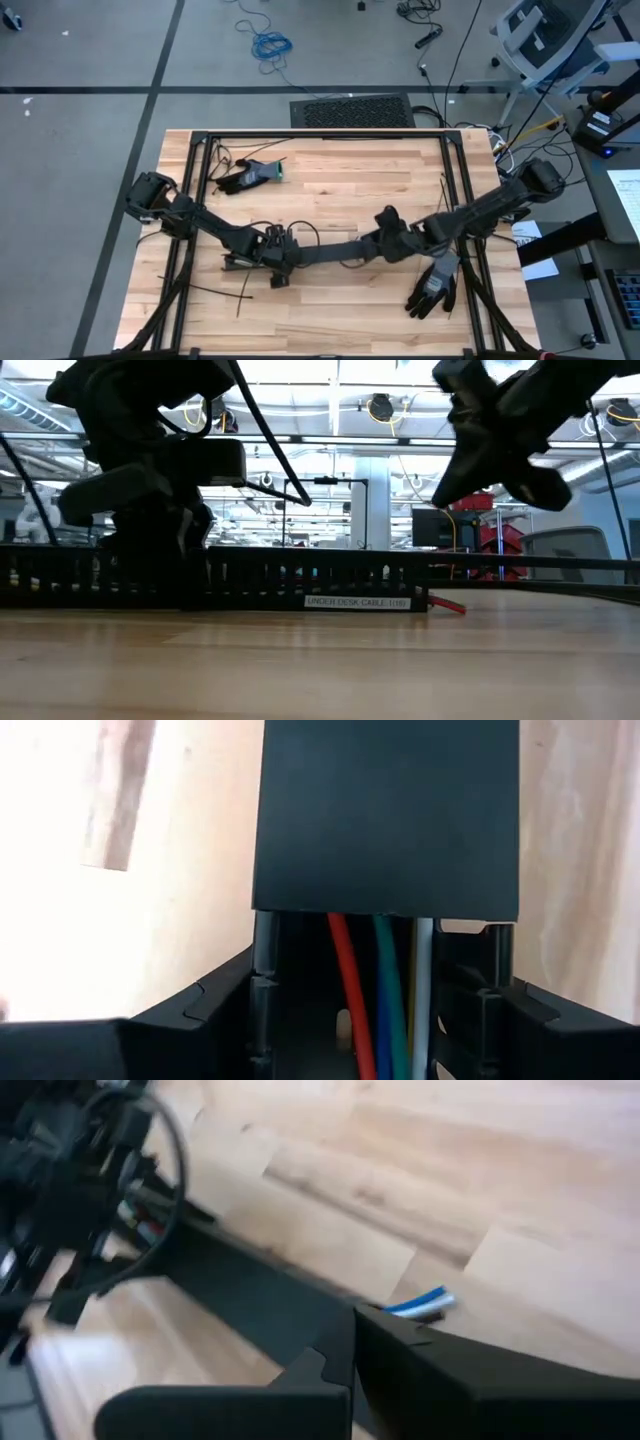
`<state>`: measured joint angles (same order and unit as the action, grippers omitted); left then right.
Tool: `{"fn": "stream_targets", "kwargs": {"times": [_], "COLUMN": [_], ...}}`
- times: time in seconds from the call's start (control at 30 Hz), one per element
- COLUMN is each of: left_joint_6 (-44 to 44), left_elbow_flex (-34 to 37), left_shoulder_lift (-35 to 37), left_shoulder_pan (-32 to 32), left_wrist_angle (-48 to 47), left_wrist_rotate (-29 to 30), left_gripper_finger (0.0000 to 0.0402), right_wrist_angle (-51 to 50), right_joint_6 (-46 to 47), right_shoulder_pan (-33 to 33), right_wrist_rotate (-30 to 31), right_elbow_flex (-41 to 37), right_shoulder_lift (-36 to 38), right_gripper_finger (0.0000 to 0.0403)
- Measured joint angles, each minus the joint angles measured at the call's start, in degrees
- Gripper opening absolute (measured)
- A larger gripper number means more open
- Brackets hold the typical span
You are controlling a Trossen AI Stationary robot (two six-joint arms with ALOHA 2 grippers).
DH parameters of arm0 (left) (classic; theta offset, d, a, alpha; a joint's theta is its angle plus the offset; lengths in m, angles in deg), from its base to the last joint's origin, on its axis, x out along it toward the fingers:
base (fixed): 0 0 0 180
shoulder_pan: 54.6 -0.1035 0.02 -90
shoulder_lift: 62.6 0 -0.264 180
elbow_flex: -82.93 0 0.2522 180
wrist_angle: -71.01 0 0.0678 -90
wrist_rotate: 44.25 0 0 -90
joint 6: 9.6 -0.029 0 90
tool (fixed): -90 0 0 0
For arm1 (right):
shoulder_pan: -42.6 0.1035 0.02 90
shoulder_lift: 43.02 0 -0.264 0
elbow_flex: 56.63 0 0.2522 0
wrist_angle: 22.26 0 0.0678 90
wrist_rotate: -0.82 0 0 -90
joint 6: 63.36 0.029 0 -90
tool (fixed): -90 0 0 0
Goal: Ziptie cables
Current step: Close the black cable duct
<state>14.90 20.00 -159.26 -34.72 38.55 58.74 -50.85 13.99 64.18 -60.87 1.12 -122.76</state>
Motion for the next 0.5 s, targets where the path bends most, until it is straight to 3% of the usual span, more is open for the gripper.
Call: {"fn": "stream_targets", "kwargs": {"times": [0.5], "left_joint_6": [-1.0], "left_elbow_flex": [0.0], "left_shoulder_lift": [0.0], "left_shoulder_pan": [-1.2], "left_wrist_angle": [2.6], "left_wrist_rotate": [-1.2], "left_gripper_finger": [0.0259], "right_wrist_angle": [-0.2], "right_joint_6": [-4.7], "right_shoulder_pan": [-2.7], "right_wrist_rotate": [-2.9], "right_elbow_flex": [0.0], "right_shoulder_lift": [0.4], "right_gripper_finger": [0.0000]}}
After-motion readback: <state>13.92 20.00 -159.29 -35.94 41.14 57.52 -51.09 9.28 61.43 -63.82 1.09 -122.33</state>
